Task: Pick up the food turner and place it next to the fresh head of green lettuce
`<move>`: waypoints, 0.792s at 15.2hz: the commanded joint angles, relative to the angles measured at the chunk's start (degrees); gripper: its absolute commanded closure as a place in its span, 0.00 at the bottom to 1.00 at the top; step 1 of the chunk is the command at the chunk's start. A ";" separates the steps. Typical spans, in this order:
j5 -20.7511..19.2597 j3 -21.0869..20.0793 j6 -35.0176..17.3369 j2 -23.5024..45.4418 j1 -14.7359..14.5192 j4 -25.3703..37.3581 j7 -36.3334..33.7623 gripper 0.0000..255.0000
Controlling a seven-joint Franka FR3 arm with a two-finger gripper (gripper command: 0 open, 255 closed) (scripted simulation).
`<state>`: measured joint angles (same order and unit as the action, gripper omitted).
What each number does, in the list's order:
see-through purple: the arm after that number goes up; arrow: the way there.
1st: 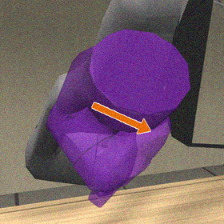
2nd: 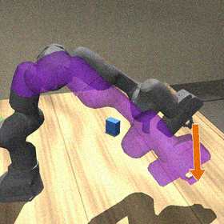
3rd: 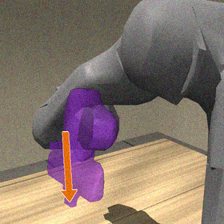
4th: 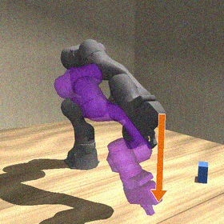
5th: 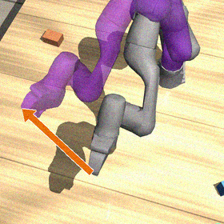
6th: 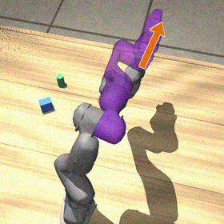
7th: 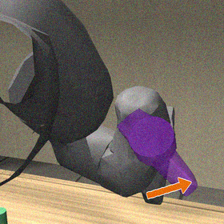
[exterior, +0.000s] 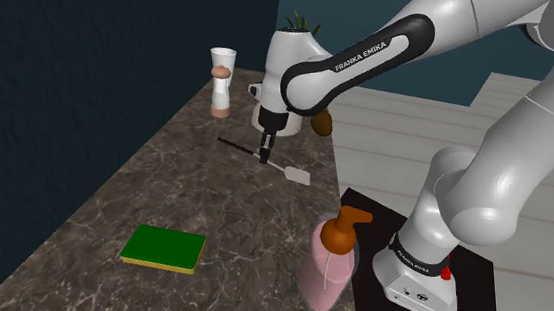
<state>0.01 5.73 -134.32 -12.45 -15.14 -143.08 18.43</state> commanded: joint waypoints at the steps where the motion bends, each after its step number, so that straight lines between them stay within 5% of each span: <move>1: -0.11 -0.13 1.72 -0.98 -0.02 0.71 -0.23 1.00; 12: -0.50 -0.40 10.94 -5.19 0.08 5.74 -0.68 1.00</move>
<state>-0.45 5.34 -124.15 -17.24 -15.08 -137.68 17.78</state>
